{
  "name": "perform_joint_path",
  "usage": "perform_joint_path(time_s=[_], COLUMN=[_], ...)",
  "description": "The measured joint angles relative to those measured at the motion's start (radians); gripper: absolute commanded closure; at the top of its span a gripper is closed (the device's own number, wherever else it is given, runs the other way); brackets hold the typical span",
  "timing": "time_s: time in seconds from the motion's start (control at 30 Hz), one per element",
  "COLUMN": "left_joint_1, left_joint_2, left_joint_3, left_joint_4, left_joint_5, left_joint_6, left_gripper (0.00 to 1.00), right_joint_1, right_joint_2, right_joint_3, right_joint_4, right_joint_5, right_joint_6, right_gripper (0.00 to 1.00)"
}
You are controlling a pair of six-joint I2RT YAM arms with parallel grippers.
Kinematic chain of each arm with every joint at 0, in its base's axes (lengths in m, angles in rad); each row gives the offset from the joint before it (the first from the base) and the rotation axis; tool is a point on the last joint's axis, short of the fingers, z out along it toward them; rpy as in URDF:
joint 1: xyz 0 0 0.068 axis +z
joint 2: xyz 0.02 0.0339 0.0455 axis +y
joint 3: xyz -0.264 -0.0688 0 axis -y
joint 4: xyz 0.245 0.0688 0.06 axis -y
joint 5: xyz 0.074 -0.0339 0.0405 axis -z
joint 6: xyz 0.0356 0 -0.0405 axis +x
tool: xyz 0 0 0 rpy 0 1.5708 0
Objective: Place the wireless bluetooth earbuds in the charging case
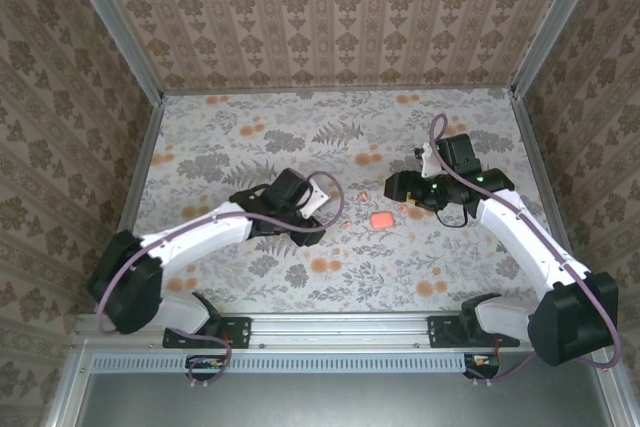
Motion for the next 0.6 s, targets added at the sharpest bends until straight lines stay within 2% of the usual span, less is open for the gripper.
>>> perform_joint_path(time_s=[0.27,0.6], left_joint_1=[0.010,0.010], left_joint_2=[-0.171,-0.223], left_joint_3=[-0.144,-0.184], left_joint_4=[0.196,0.302], left_joint_5=[0.083,0.149], left_joint_6=[0.211,0.363], left_gripper=[0.62,0.62], right_joint_1=[0.077,0.193], right_joint_2=[0.076,0.135], right_joint_3=[0.036,0.036], right_joint_4=[0.098,0.255], right_joint_5=[-0.149,-0.272], right_joint_6=[-0.046,-0.087], right_gripper=[0.47,0.47])
